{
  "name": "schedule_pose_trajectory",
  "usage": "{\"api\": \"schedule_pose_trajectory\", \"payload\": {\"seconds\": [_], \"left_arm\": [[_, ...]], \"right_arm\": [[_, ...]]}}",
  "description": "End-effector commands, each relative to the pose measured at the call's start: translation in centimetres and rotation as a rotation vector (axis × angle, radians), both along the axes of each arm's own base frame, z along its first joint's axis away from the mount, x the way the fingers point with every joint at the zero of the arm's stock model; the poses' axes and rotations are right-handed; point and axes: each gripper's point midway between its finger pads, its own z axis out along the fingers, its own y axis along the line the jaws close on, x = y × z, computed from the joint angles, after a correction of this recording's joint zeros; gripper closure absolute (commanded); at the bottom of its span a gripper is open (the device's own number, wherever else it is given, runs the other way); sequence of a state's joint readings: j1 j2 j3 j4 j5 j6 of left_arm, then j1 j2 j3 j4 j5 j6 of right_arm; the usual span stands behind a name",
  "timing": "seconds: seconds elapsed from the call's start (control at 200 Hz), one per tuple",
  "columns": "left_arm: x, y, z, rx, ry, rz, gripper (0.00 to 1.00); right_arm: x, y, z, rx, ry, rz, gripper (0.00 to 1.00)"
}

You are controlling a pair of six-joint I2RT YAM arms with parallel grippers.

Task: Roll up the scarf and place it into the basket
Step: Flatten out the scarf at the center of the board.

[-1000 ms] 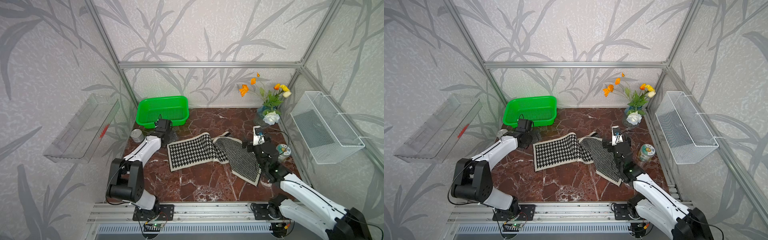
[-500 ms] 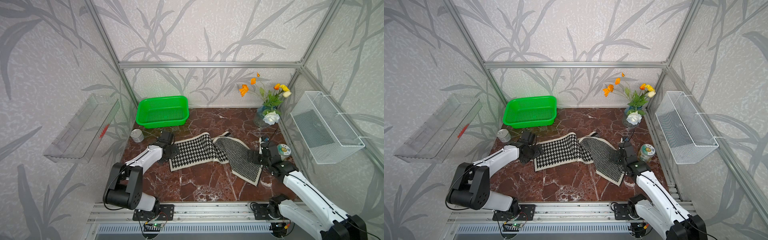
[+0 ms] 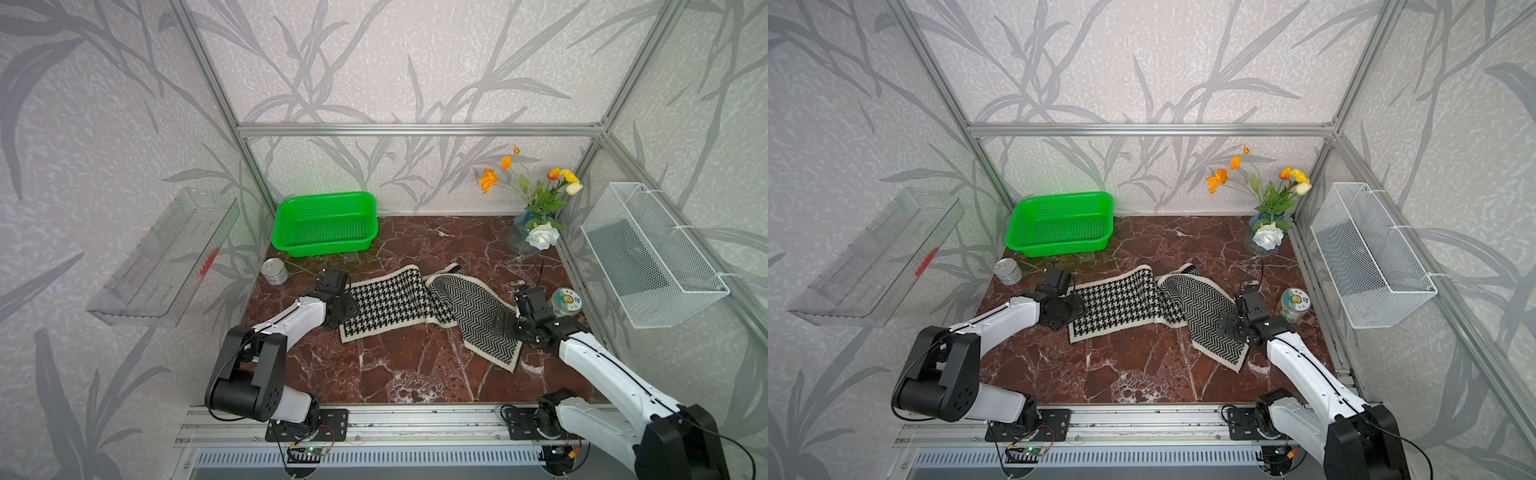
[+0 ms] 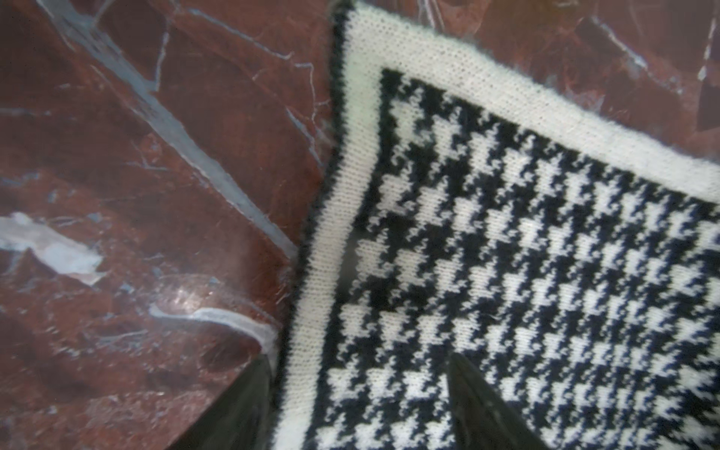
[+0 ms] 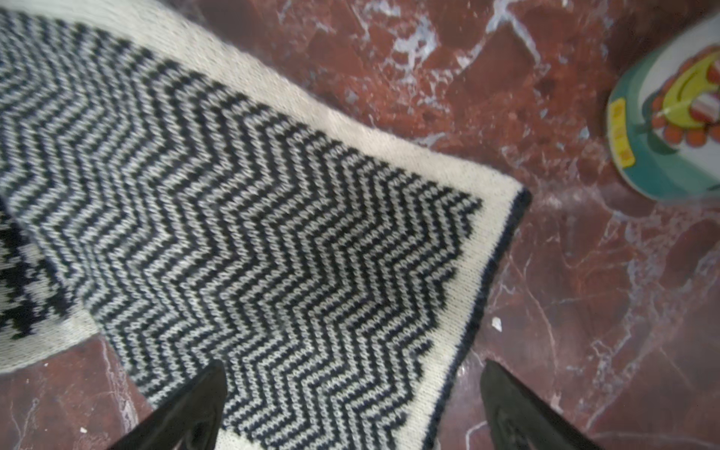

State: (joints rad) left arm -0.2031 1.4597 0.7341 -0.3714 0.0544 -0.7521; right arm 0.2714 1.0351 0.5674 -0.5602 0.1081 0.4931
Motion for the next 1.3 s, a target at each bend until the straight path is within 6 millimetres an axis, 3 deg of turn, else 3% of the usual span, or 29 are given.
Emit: {"api": "schedule_pose_trajectory", "payload": {"seconds": [0.0, 0.24, 0.415, 0.63, 0.725, 1.005, 1.085, 1.155, 1.3], "left_arm": [[0.2, -0.7, -1.0, -0.025, -0.001, -0.017, 0.45], [0.7, -1.2, -1.7, -0.049, 0.003, -0.024, 1.00], [1.1, 0.2, 0.3, 0.010, -0.054, 0.016, 1.00], [1.3, 2.8, 4.8, 0.099, -0.181, 0.108, 1.00], [1.4, 3.2, 6.1, 0.110, -0.221, 0.122, 1.00], [1.3, 4.2, 6.8, 0.126, -0.232, 0.151, 1.00], [1.2, 4.6, 7.2, 0.129, -0.247, 0.162, 1.00], [1.1, 4.9, 7.4, 0.133, -0.253, 0.172, 1.00], [0.8, 5.6, 7.7, 0.138, -0.264, 0.196, 1.00]], "right_arm": [[-1.0, -0.5, -0.2, 0.014, 0.071, -0.063, 0.01], [-2.1, -1.3, -1.8, 0.013, 0.151, -0.104, 0.01], [-2.7, -1.2, -2.8, 0.012, 0.231, -0.102, 0.01], [-3.3, -1.3, -4.0, 0.000, 0.283, -0.114, 0.00], [-3.2, -0.9, -4.4, 0.016, 0.295, -0.105, 0.10], [-3.5, -0.9, -5.3, 0.006, 0.352, -0.099, 0.26], [-3.6, -1.0, -5.4, -0.007, 0.371, -0.097, 0.36], [-3.6, -0.9, -5.5, -0.009, 0.386, -0.088, 0.52], [-3.4, -0.9, -5.6, -0.010, 0.386, -0.083, 1.00]]}}
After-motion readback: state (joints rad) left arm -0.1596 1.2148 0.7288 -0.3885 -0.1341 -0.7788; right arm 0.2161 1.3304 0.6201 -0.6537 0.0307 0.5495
